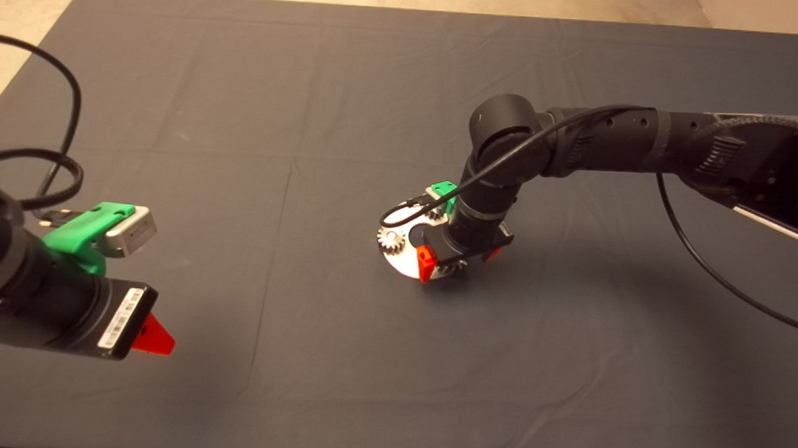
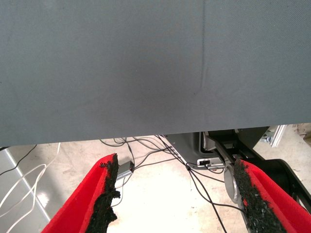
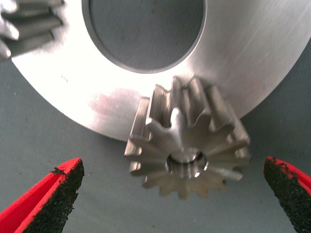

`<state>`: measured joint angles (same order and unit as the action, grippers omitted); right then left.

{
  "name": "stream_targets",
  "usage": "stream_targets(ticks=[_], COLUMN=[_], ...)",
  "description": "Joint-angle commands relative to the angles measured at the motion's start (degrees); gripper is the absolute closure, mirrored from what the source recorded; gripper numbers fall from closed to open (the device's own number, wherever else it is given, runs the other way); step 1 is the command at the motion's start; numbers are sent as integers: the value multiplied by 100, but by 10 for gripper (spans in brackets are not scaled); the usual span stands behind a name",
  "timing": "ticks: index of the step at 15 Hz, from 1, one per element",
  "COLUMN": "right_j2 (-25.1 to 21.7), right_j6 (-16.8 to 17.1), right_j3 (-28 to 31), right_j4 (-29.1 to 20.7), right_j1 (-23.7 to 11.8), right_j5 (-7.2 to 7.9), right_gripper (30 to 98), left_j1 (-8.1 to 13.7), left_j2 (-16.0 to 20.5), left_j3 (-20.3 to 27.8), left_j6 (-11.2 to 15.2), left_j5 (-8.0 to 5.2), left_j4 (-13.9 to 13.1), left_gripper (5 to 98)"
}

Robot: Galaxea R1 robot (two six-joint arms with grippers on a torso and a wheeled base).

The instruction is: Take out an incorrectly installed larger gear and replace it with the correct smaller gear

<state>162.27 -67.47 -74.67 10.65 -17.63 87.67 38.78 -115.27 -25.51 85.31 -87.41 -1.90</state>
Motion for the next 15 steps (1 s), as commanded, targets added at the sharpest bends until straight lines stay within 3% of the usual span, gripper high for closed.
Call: stream_targets(ticks=[1,15], right_j2=[82,91], right_j6=[182,191], right_j3=[-196,-257], right_j4=[481,508], right_j1=[-118,-106], right_j5=[733,733], right_gripper=[306,310], left_j1=[95,95], left_j2=[-35,-70], left_j3=[22,-5], left_j6=[73,91], left_j5=[-760,-760], left_j4=[-65,-65], left_gripper=[444,444])
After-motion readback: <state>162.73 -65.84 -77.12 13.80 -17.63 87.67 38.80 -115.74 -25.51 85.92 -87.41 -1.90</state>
